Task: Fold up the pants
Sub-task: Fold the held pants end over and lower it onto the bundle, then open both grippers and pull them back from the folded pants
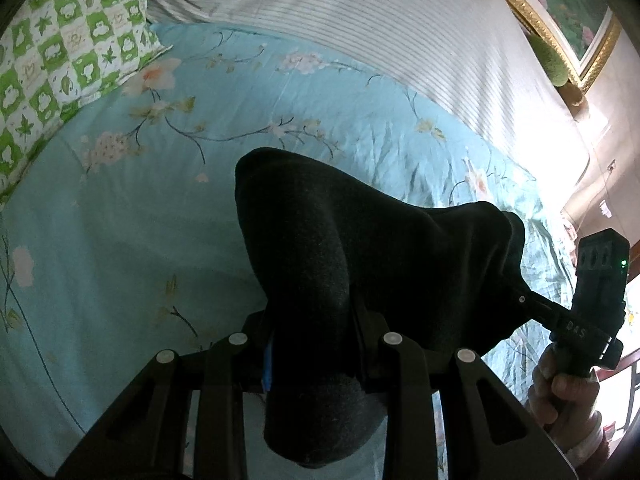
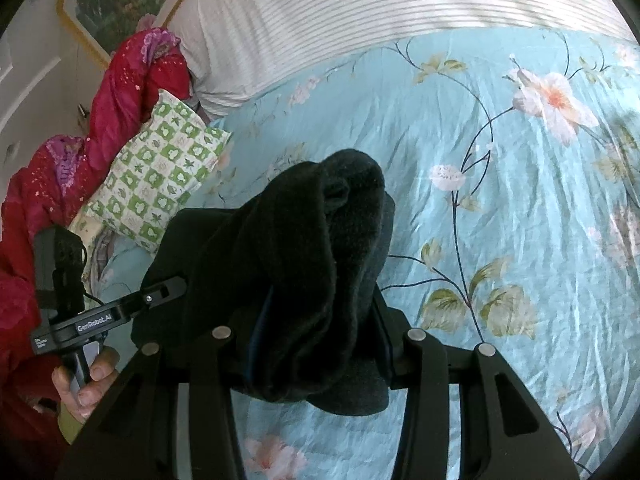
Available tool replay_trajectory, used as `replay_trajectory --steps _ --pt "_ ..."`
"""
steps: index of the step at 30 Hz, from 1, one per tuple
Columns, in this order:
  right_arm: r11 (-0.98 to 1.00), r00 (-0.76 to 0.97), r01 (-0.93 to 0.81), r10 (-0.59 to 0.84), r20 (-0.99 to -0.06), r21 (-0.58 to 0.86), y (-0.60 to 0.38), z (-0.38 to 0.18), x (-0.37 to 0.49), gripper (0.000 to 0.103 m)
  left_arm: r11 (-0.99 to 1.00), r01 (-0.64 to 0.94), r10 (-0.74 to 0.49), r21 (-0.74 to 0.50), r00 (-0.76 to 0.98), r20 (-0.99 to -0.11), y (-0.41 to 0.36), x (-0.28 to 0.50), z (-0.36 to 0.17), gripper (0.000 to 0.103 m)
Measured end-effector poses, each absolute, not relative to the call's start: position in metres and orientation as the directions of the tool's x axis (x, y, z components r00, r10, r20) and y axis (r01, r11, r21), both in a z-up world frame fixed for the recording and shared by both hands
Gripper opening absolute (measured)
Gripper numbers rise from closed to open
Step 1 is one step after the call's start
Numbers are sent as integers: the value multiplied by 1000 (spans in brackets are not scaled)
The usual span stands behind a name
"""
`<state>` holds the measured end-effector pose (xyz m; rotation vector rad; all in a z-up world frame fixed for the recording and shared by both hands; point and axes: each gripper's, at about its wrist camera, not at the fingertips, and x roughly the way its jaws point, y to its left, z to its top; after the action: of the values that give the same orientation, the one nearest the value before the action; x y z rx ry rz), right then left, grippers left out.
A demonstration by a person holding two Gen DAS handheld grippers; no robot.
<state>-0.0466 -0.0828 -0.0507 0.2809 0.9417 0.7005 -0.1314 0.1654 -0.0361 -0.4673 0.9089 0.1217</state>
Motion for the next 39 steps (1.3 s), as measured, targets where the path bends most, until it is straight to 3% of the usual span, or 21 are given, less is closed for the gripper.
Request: replay_trajectory --steps 5,13,19,28,39 --pt "751 374 -418 655 -656 512 -83 -63 -42 47 887 -300 -105 -350 608 -787 167 -133 -47 32" --pt "745 380 -380 667 -641 549 -98 -84 -38 59 884 -307 -100 -354 614 -783 173 -139 -60 56" --pt "755 391 -383 655 -647 532 -99 -82 -41 62 888 -334 -52 -316 611 -790 172 -144 -59 65" --pt "794 449 -366 608 -655 486 -110 -71 -56 63 903 -365 40 -227 597 -801 159 -158 -52 76" --pt "865 558 -374 497 -665 334 -102 -46 -92 69 909 -399 155 -119 591 -792 143 -181 -41 80"
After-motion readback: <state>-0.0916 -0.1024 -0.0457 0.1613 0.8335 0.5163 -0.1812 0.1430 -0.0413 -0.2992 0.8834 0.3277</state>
